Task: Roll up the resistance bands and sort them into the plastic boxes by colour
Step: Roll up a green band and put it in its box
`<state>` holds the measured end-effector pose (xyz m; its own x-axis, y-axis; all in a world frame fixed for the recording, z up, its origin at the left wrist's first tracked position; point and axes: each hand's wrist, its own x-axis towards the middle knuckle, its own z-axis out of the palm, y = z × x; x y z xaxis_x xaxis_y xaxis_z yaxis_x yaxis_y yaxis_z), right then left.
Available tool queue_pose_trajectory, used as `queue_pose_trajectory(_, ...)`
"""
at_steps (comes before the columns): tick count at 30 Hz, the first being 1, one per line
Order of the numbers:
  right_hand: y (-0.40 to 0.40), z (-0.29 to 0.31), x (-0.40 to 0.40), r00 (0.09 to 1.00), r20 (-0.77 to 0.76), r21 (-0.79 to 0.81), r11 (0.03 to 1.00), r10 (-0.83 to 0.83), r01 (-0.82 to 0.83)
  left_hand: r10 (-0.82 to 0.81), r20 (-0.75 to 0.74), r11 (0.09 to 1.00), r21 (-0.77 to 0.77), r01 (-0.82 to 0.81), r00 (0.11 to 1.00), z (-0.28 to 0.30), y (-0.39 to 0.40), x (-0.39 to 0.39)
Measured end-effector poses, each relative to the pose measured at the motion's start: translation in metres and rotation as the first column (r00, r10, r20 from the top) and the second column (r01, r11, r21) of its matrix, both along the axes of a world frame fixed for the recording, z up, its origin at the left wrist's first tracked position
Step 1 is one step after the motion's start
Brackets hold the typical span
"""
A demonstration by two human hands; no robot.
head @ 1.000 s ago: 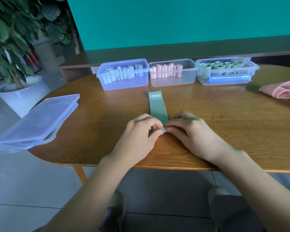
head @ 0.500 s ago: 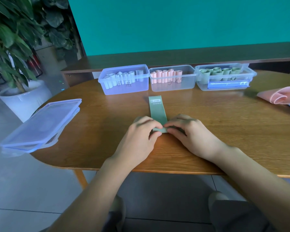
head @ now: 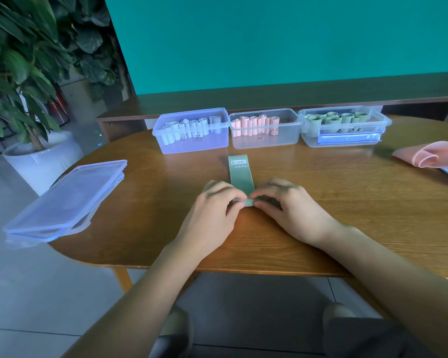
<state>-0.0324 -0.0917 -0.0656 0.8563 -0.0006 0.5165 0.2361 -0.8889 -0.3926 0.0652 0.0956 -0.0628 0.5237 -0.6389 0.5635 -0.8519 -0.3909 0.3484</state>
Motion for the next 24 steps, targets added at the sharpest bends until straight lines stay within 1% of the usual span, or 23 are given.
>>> queue_pose_trajectory(4,0.0,0.001,0.003,1.0,-0.011,0.009,1.0,-0.009,0.009,-0.011,-0.028,1.0,0.019,0.012,1.0,0.0,-0.004,0.007)
queue_pose_trajectory(7,0.0,0.0,0.003,1.0,-0.004,-0.015,1.0,-0.003,0.003,-0.031,-0.016,0.999,0.016,0.032,0.999,0.0,-0.007,0.012)
queue_pose_trajectory(9,-0.002,0.0,0.004,1.0,-0.026,-0.018,1.0,-0.005,0.004,-0.034,-0.012,0.999,0.02,0.034,0.999,0.0,-0.008,0.016)
queue_pose_trajectory(15,-0.007,0.0,0.015,0.998,-0.056,-0.024,0.999,-0.031,0.03,-0.008,0.018,1.0,0.005,0.008,1.0,0.002,-0.01,0.017)
queue_pose_trajectory(18,-0.008,0.002,0.017,0.997,-0.066,-0.04,0.999,-0.036,0.033,-0.011,-0.017,1.0,0.018,0.011,1.0,0.001,-0.011,0.018)
queue_pose_trajectory(24,-0.009,0.002,0.021,0.999,-0.032,-0.043,0.999,-0.031,0.03,0.002,-0.054,0.999,0.039,0.0,0.999,0.001,-0.017,0.028)
